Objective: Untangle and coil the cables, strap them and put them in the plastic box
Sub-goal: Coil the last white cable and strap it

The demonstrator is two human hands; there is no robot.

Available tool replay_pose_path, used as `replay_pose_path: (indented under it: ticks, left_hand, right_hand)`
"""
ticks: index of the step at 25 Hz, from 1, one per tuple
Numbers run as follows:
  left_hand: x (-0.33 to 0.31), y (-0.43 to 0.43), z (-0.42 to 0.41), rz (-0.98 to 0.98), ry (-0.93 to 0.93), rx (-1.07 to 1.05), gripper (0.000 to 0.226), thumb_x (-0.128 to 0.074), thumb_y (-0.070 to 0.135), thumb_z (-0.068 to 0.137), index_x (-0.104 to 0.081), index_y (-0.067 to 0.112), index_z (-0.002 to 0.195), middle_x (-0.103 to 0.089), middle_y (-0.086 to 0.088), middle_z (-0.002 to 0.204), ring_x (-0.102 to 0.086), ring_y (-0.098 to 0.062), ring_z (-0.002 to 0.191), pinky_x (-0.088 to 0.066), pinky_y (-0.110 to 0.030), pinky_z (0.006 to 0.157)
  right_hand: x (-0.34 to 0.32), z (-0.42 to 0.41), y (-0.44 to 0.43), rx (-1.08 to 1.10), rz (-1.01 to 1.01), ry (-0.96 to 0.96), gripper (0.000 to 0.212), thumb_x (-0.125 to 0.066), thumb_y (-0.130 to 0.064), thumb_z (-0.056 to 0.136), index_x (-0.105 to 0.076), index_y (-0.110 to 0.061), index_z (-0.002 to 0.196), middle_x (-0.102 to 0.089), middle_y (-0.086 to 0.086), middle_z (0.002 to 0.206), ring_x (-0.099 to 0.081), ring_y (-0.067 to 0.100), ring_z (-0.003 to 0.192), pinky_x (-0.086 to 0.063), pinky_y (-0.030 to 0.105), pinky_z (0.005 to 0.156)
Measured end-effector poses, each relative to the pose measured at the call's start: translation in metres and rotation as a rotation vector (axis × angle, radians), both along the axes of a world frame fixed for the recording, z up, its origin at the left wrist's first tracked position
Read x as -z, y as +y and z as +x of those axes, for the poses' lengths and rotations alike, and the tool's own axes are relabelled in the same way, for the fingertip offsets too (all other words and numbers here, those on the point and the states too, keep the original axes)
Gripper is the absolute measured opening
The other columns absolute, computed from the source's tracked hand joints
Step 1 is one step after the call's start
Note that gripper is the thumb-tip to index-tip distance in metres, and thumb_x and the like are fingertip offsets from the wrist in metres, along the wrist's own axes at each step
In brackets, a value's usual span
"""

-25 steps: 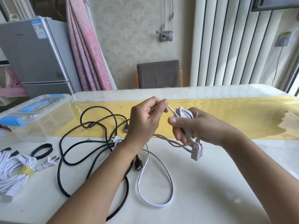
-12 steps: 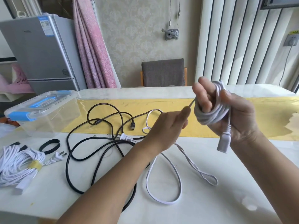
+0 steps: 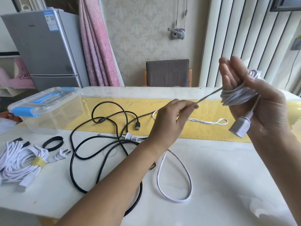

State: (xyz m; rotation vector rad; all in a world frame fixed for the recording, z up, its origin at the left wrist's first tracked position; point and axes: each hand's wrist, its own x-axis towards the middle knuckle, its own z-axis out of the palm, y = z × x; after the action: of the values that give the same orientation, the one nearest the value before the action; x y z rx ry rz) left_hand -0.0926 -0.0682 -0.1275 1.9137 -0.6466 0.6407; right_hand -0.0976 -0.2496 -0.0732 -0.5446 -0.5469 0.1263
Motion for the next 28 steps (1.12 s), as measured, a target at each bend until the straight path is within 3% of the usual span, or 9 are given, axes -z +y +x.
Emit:
replay_pose_path:
  ticks: [3, 7, 10, 12, 15, 17, 21, 24, 28]
  left_hand:
    - [0.001, 0.002, 0.0, 0.157, 0.177, 0.069, 0.024, -0.056, 0.021, 0.096, -0.069, 0.015, 0.077, -0.057, 0.013, 0.061, -0.054, -0.001, 0.059, -0.04, -0.015, 0.061]
    - [-0.002, -0.003, -0.008, 0.164, 0.405, 0.21, 0.037, -0.052, 0.025, 0.098, -0.062, 0.023, 0.063, -0.045, 0.009, 0.045, -0.04, -0.007, 0.047, -0.033, -0.022, 0.05]
    - [-0.008, 0.001, -0.008, 0.088, 0.494, 0.277, 0.038, -0.051, 0.025, 0.095, -0.056, 0.015, 0.058, -0.033, 0.011, 0.042, -0.029, -0.006, 0.04, -0.026, -0.021, 0.045]
    - [-0.013, 0.006, -0.007, -0.006, 0.482, 0.317, 0.039, -0.049, 0.022, 0.093, -0.055, 0.016, 0.054, -0.028, 0.008, 0.043, -0.023, -0.006, 0.039, -0.023, -0.018, 0.042]
    - [-0.016, 0.011, -0.002, -0.183, 0.475, 0.319, 0.042, -0.052, 0.025, 0.09, -0.061, 0.022, 0.048, -0.028, -0.01, 0.05, -0.019, -0.01, 0.04, -0.02, -0.017, 0.039]
    - [-0.017, 0.014, 0.001, -0.279, 0.489, 0.314, 0.042, -0.054, 0.033, 0.086, -0.061, 0.02, 0.048, -0.032, -0.02, 0.056, -0.017, -0.012, 0.042, -0.018, -0.019, 0.04]
    - [-0.02, 0.021, 0.004, -0.472, 0.472, 0.288, 0.05, -0.06, 0.034, 0.083, -0.037, 0.02, 0.04, -0.026, 0.001, 0.042, -0.016, -0.012, 0.042, -0.019, -0.019, 0.041]
    - [-0.027, 0.028, 0.005, -0.607, 0.432, 0.223, 0.055, -0.066, 0.034, 0.083, -0.034, 0.024, 0.04, -0.023, 0.005, 0.043, -0.015, -0.011, 0.043, -0.015, -0.02, 0.042]
    - [-0.024, 0.033, 0.013, -0.631, 0.353, 0.046, 0.057, -0.06, 0.028, 0.09, -0.036, 0.024, 0.038, -0.028, 0.01, 0.043, -0.021, -0.007, 0.041, -0.02, -0.017, 0.04]
  right_hand:
    - [0.003, 0.003, 0.003, 0.489, -0.259, -0.048, 0.035, -0.037, 0.006, 0.092, -0.065, -0.001, 0.111, -0.065, 0.013, 0.121, -0.06, 0.021, 0.116, -0.048, 0.027, 0.097]
    - [0.019, 0.008, 0.005, 0.973, -0.994, -0.232, 0.033, -0.053, 0.002, 0.089, -0.068, -0.017, 0.111, -0.071, -0.002, 0.108, -0.065, 0.004, 0.099, -0.051, 0.027, 0.087]
    - [0.026, 0.004, 0.009, 1.1, -1.322, -0.551, 0.03, -0.051, -0.005, 0.087, -0.064, -0.033, 0.085, -0.073, 0.007, 0.095, -0.058, 0.011, 0.064, -0.046, 0.015, 0.06]
    - [0.03, 0.009, 0.009, 1.092, -1.475, -0.671, 0.037, -0.053, -0.001, 0.087, -0.061, -0.036, 0.079, -0.07, 0.001, 0.088, -0.056, 0.004, 0.064, -0.036, 0.003, 0.057]
    - [0.031, 0.01, 0.013, 0.992, -1.584, -0.614, 0.019, -0.057, -0.014, 0.093, -0.069, -0.021, 0.08, -0.062, -0.014, 0.068, -0.057, 0.003, 0.065, -0.037, 0.003, 0.059]
    - [0.029, 0.007, 0.013, 0.788, -1.527, -0.523, 0.035, -0.054, -0.038, 0.092, -0.064, -0.019, 0.064, -0.058, -0.01, 0.053, -0.052, 0.004, 0.052, -0.037, 0.01, 0.052]
    - [0.031, 0.0, 0.015, 0.256, -1.533, -0.393, 0.052, -0.064, -0.063, 0.076, -0.07, -0.012, 0.066, -0.054, 0.004, 0.055, -0.049, 0.016, 0.049, -0.042, 0.022, 0.052]
    - [0.037, -0.003, 0.021, -0.042, -1.666, -0.389, 0.035, -0.07, -0.051, 0.075, -0.07, -0.018, 0.063, -0.054, 0.012, 0.056, -0.049, 0.021, 0.052, -0.042, 0.022, 0.052]
    - [0.028, -0.015, 0.028, -0.461, -1.487, -0.421, 0.025, -0.061, -0.023, 0.089, -0.073, -0.012, 0.069, -0.046, 0.002, 0.043, -0.039, 0.016, 0.037, -0.041, 0.018, 0.049]
